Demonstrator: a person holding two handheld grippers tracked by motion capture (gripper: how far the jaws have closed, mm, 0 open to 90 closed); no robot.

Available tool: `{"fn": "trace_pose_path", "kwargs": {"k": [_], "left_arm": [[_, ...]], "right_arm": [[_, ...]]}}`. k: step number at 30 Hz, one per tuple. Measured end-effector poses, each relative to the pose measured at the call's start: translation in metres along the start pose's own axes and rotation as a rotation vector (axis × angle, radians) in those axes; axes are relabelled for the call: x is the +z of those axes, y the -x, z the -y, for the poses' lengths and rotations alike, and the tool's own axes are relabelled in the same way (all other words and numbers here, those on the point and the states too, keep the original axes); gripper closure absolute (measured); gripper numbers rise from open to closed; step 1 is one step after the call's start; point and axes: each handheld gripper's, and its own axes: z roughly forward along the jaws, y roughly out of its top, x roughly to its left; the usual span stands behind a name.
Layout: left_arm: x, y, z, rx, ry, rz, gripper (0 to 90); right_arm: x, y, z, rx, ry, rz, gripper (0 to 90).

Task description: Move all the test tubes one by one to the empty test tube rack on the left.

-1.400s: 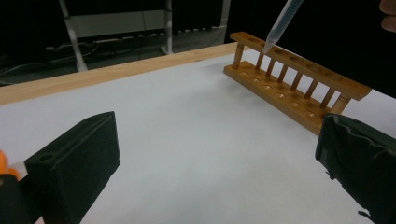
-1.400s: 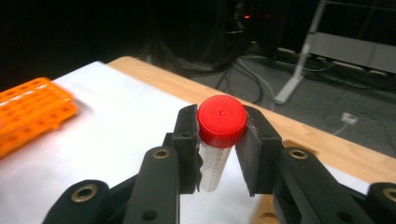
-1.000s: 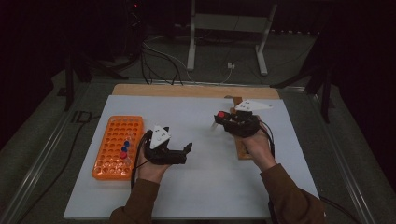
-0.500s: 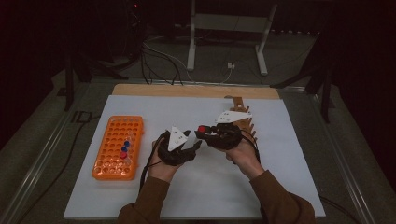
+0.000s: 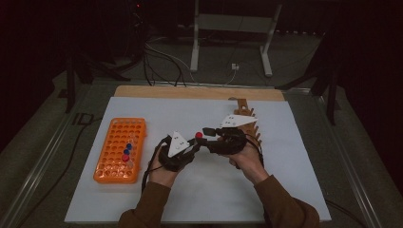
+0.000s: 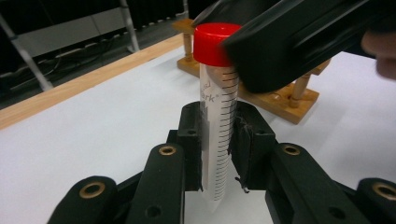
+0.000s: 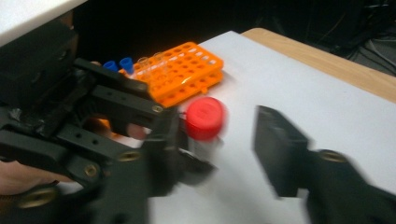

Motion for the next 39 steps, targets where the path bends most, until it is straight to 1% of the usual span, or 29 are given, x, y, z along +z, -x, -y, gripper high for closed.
{"fn": "trace_pose_path", "kwargs": {"k": [1, 2, 5, 6, 8, 9, 11, 13, 15, 18, 19, 21, 24, 28, 31, 32, 35, 39], "left_arm": [[-0.004, -0.002, 0.002, -0.004, 0.003, -0.007, 75.2], [-0.008, -0.003, 0.003, -0.013, 0.007, -0.011, 75.2], [-0.021, -0.010, 0.009, -0.036, 0.015, -0.023, 75.2], [-0.025, -0.013, 0.012, -0.042, 0.016, -0.025, 75.2], [-0.035, -0.017, 0.016, -0.052, 0.019, -0.034, 75.2], [-0.041, -0.020, 0.019, -0.053, 0.020, -0.040, 75.2], [-0.051, -0.024, 0.024, -0.059, 0.024, -0.052, 75.2], [-0.063, -0.029, 0.030, -0.064, 0.024, -0.075, 75.2], [-0.073, -0.033, 0.035, -0.074, 0.030, -0.084, 75.2], [-0.087, -0.038, 0.041, -0.077, 0.031, -0.097, 75.3], [-0.091, -0.039, 0.043, -0.076, 0.030, -0.106, 75.2], [-0.099, -0.042, 0.048, -0.086, 0.029, -0.121, 75.2], [-0.107, -0.046, 0.056, -0.097, 0.025, -0.141, 75.2], [-0.115, -0.048, 0.063, -0.090, 0.024, -0.165, 75.2], [-0.122, -0.051, 0.068, -0.084, 0.023, -0.192, 75.2], [-0.125, -0.052, 0.070, -0.094, 0.029, -0.194, 75.2], [-0.133, -0.054, 0.074, -0.090, 0.028, -0.201, 75.2], [-0.143, -0.055, 0.084, -0.085, 0.017, -0.222, 75.1]], "right_arm": [[-0.002, 0.001, 0.001, -0.002, 0.005, 0.012, 37.1], [-0.005, 0.001, 0.002, -0.008, 0.012, 0.045, 31.1], [-0.013, 0.005, 0.007, -0.023, 0.010, 0.122, 20.2], [-0.015, 0.007, 0.010, -0.020, 0.011, 0.147, 16.9], [-0.022, 0.011, 0.014, -0.008, 0.021, 0.182, 14.1], [-0.025, 0.013, 0.016, -0.004, 0.026, 0.204, 11.2], [-0.031, 0.017, 0.020, -0.003, 0.032, 0.241, 7.5], [-0.036, 0.021, 0.025, 0.006, 0.032, 0.281, 3.8], [-0.043, 0.025, 0.029, 0.021, 0.045, 0.294, 3.5], [-0.052, 0.028, 0.035, 0.033, 0.063, 0.325, 3.0], [-0.056, 0.030, 0.038, 0.037, 0.073, 0.335, 3.0], [-0.063, 0.032, 0.041, 0.053, 0.086, 0.346, 3.0], [-0.072, 0.034, 0.046, 0.068, 0.100, 0.362, 3.0], [-0.081, 0.035, 0.053, 0.081, 0.105, 0.384, 3.0], [-0.086, 0.036, 0.059, 0.090, 0.103, 0.398, 3.0], [-0.088, 0.036, 0.061, 0.094, 0.102, 0.402, 3.0], [-0.093, 0.037, 0.064, 0.102, 0.102, 0.408, 3.0], [-0.099, 0.037, 0.066, 0.108, 0.111, 0.413, 3.0]]}}
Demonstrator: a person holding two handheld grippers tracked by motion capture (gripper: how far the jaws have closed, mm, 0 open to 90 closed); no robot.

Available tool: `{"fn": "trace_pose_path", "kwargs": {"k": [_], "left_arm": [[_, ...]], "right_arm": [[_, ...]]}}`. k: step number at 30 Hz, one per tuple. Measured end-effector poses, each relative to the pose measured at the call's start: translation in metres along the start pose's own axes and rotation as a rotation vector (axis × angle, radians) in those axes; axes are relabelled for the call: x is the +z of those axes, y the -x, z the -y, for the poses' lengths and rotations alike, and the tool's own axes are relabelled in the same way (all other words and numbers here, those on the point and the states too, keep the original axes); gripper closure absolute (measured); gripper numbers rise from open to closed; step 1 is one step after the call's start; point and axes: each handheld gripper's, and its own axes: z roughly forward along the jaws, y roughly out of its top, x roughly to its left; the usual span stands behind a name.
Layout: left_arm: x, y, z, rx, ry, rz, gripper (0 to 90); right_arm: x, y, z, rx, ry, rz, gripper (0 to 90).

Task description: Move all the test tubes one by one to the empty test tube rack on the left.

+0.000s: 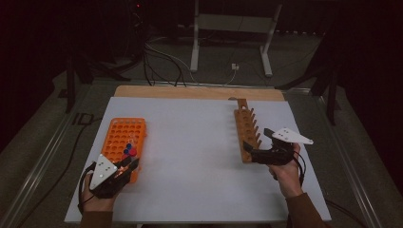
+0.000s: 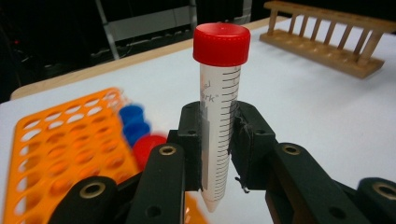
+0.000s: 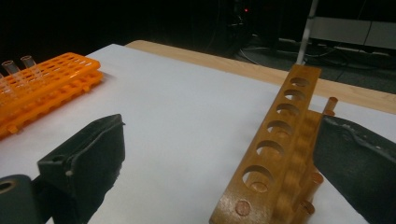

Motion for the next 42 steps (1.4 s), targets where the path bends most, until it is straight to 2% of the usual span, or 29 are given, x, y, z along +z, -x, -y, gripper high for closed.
{"fn": "trace_pose_path", "kwargs": {"k": [5, 14, 17, 19, 20, 25, 27, 32, 34, 35, 37, 42], "left_arm": [[-0.010, -0.005, 0.007, 0.003, -0.001, -0.013, 75.1], [-0.028, -0.012, 0.012, -0.044, 0.017, -0.004, 75.2], [-0.030, -0.015, 0.015, -0.057, -0.012, -0.013, 75.3], [-0.025, -0.016, 0.017, -0.060, -0.060, -0.019, 75.3], [-0.021, -0.017, 0.019, -0.061, -0.076, -0.008, 75.3], [-0.001, -0.012, 0.024, -0.027, -0.194, -0.004, 75.3], [0.001, -0.011, 0.024, -0.028, -0.211, -0.010, 75.4], [0.002, -0.011, 0.025, -0.038, -0.216, -0.016, 75.0], [0.004, -0.011, 0.027, -0.038, -0.242, -0.019, 73.8], [0.005, -0.010, 0.028, -0.038, -0.251, -0.021, 70.4], [0.004, -0.010, 0.029, -0.052, -0.245, -0.013, 63.0], [-0.006, -0.016, 0.024, -0.103, -0.159, 0.001, 46.9]], "right_arm": [[-0.002, -0.001, 0.003, -0.004, -0.003, 0.001, 3.0], [-0.001, -0.001, 0.005, 0.000, -0.009, 0.000, 3.0], [-0.001, -0.001, 0.006, 0.000, -0.012, -0.001, 3.0], [0.000, -0.002, 0.006, 0.002, -0.013, -0.001, 3.0], [0.000, -0.002, 0.007, 0.001, -0.015, -0.001, 3.0], [-0.002, -0.001, 0.007, 0.001, -0.014, -0.001, 3.0], [-0.003, -0.001, 0.008, 0.004, -0.015, 0.000, 3.0], [-0.005, 0.002, 0.011, 0.009, -0.018, 0.003, 3.1], [-0.005, 0.002, 0.011, 0.010, -0.018, 0.003, 3.1], [-0.006, 0.003, 0.012, 0.012, -0.019, 0.004, 3.1], [-0.006, 0.003, 0.013, 0.010, -0.016, 0.004, 3.1], [-0.009, 0.004, 0.016, 0.014, -0.002, 0.003, 3.1]]}}
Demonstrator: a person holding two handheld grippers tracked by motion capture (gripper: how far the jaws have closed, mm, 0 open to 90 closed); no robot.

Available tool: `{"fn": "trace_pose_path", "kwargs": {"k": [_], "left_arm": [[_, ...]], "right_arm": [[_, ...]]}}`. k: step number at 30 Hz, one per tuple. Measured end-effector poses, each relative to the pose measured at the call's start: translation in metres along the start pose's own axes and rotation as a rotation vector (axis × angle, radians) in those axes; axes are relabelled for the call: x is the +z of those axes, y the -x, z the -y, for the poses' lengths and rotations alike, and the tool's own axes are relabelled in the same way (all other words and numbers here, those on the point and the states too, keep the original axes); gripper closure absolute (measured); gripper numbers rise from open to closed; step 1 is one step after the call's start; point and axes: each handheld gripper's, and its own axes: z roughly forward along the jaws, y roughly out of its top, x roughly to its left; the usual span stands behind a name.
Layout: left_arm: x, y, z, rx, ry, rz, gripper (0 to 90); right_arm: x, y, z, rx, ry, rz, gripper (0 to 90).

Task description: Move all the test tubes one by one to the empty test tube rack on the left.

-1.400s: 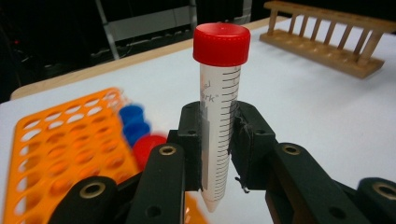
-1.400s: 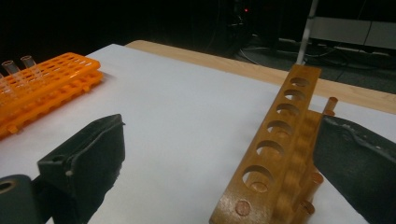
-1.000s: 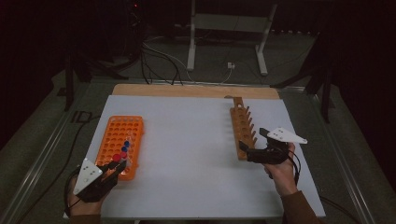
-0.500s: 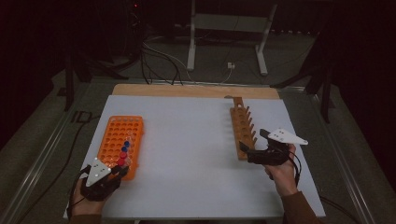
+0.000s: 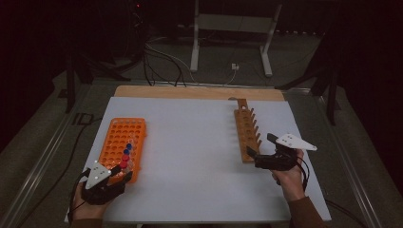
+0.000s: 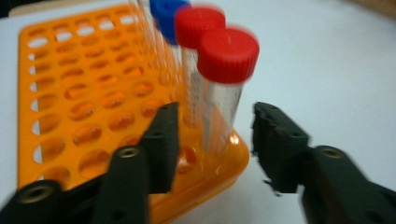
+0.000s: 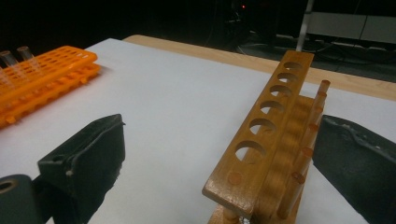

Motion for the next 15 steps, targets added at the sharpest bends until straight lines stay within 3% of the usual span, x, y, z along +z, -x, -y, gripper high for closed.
{"fn": "trace_pose_path", "kwargs": {"k": [6, 15], "left_arm": [[-0.012, -0.005, -0.012, -0.025, 0.110, -0.006, 28.7], [-0.009, -0.008, -0.050, -0.030, 0.233, -0.005, 16.0]], "right_arm": [[-0.001, -0.001, 0.007, -0.010, 0.012, 0.001, 3.0], [-0.002, 0.003, 0.014, -0.005, 0.046, -0.004, 2.5]]}}
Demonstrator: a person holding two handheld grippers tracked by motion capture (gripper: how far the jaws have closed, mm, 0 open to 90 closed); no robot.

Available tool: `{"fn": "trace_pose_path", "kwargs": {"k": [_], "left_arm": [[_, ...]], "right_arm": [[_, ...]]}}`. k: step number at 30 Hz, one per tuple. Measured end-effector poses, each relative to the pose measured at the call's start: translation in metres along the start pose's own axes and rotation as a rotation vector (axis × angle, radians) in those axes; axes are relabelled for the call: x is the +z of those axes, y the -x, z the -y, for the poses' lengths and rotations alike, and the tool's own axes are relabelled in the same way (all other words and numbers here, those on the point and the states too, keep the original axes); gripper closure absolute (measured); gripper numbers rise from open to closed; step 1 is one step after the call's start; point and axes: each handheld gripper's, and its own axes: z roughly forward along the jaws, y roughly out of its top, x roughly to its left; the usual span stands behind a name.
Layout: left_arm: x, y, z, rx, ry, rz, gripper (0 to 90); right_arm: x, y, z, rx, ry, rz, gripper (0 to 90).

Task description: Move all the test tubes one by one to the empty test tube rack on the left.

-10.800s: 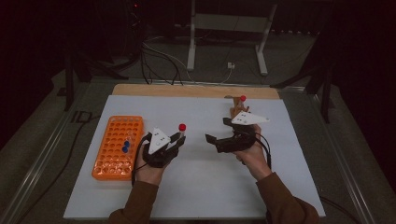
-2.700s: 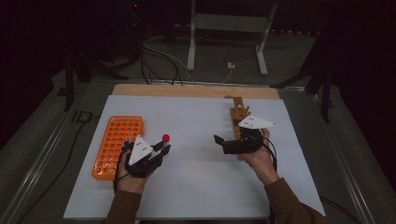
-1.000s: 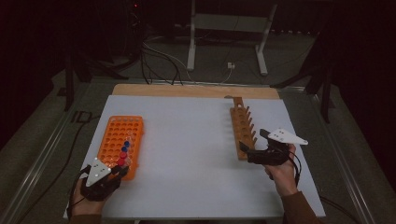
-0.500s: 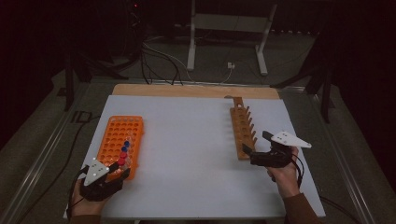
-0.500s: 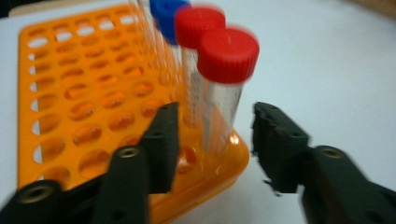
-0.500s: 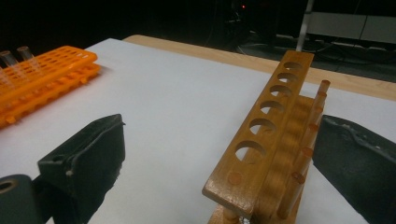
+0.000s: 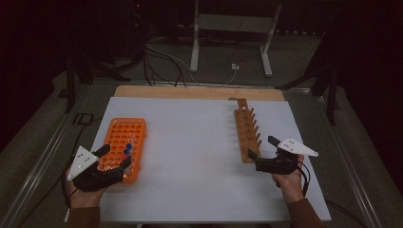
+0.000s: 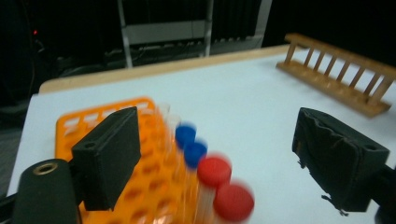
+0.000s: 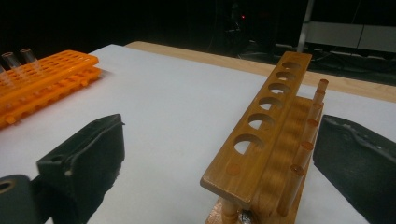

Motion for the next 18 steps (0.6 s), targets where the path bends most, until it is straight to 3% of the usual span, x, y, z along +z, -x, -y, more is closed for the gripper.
{"fn": "trace_pose_path", "kwargs": {"k": [9, 18], "left_arm": [[0.022, 0.000, -0.003, -0.017, 0.046, -0.032, 3.1], [0.020, -0.007, 0.006, -0.034, 0.048, -0.066, 1.2]], "right_arm": [[-0.002, 0.005, 0.004, 0.015, 0.029, -0.007, 1.9], [-0.006, 0.008, 0.006, 0.024, 0.048, -0.013, 0.4]]}}
